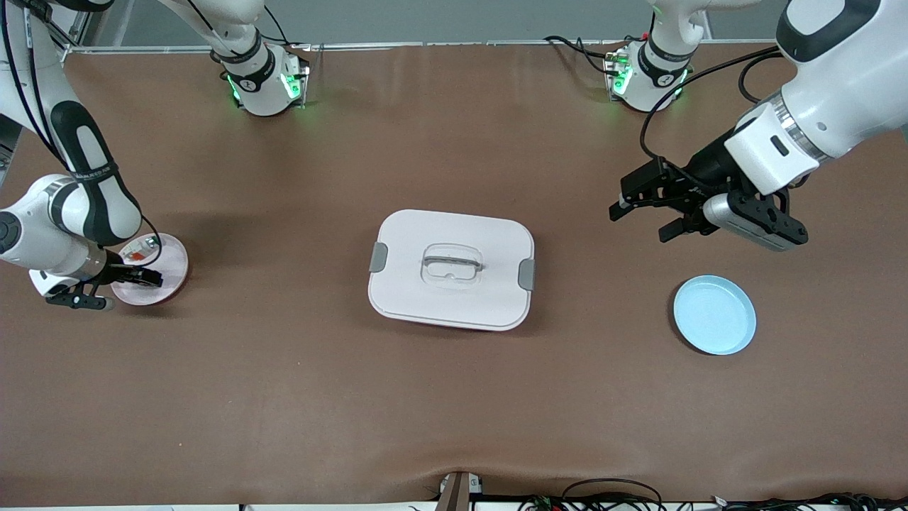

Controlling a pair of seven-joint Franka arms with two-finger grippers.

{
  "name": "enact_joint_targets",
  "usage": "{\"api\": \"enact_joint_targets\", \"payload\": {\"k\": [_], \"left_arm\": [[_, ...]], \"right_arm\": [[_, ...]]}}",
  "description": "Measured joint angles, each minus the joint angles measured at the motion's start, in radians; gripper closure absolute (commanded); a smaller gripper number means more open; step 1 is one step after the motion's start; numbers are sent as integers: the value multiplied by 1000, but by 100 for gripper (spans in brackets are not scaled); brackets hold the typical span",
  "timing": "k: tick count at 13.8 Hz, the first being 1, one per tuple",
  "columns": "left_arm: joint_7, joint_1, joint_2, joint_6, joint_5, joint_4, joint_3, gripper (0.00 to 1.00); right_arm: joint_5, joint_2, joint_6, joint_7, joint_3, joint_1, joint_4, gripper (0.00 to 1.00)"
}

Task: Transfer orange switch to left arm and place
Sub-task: 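Grasp the orange switch with the right gripper while the left gripper approaches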

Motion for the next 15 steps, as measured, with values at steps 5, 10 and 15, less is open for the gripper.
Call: {"api": "enact_joint_targets", "payload": {"k": [5,10,15], "left_arm": [[0,-26,14,14,-13,0,-3,0],[0,-37,21,19,-13,0,-4,0],[0,-37,25,20,-13,0,-4,0]], "right_arm": [[0,4,0,-3,0,0,0,2],[0,4,0,-15,-3,-1,0,2],[0,7,0,-23,-3,-3,1,35]]}}
